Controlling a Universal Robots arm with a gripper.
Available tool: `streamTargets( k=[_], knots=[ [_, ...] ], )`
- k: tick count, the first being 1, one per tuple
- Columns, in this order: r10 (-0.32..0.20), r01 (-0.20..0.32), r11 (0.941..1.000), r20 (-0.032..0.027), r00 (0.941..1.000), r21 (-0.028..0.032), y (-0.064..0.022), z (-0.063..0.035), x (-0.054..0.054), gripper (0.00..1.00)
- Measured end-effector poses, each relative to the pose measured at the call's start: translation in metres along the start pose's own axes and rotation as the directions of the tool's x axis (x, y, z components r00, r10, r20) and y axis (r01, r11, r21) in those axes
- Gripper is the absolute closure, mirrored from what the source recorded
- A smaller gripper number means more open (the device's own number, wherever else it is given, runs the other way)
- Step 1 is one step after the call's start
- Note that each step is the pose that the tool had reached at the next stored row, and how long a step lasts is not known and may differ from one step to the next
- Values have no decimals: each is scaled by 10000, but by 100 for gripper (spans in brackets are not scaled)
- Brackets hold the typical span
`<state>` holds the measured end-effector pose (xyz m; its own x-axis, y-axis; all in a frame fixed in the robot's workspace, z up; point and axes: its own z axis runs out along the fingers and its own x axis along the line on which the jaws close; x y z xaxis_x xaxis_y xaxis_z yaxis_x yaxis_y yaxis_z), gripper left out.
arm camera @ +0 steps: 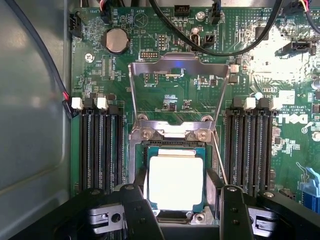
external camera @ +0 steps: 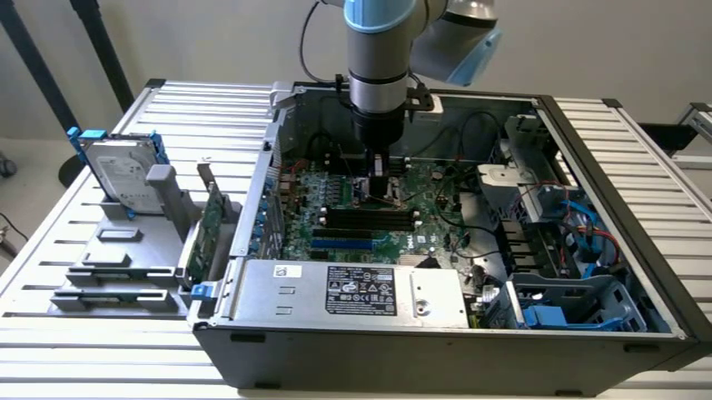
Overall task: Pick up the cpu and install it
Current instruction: 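Place the cpu into insertion slot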
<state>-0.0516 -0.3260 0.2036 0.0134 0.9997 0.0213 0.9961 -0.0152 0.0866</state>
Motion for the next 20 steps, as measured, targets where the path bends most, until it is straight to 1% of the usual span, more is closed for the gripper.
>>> streamTargets(
  k=[4, 9, 14, 20],
  knots=[
    [-7, 7, 10000, 76, 10000, -16, -3, 11, 17, 45],
    [-12, 13, 10000, 138, 9999, -21, -5, 25, 32, 45],
    [-15, 15, 10000, 166, 9999, -21, -8, 40, 36, 45],
    [-15, 16, 10000, 168, 9999, -21, -10, 55, 36, 45]
  ],
)
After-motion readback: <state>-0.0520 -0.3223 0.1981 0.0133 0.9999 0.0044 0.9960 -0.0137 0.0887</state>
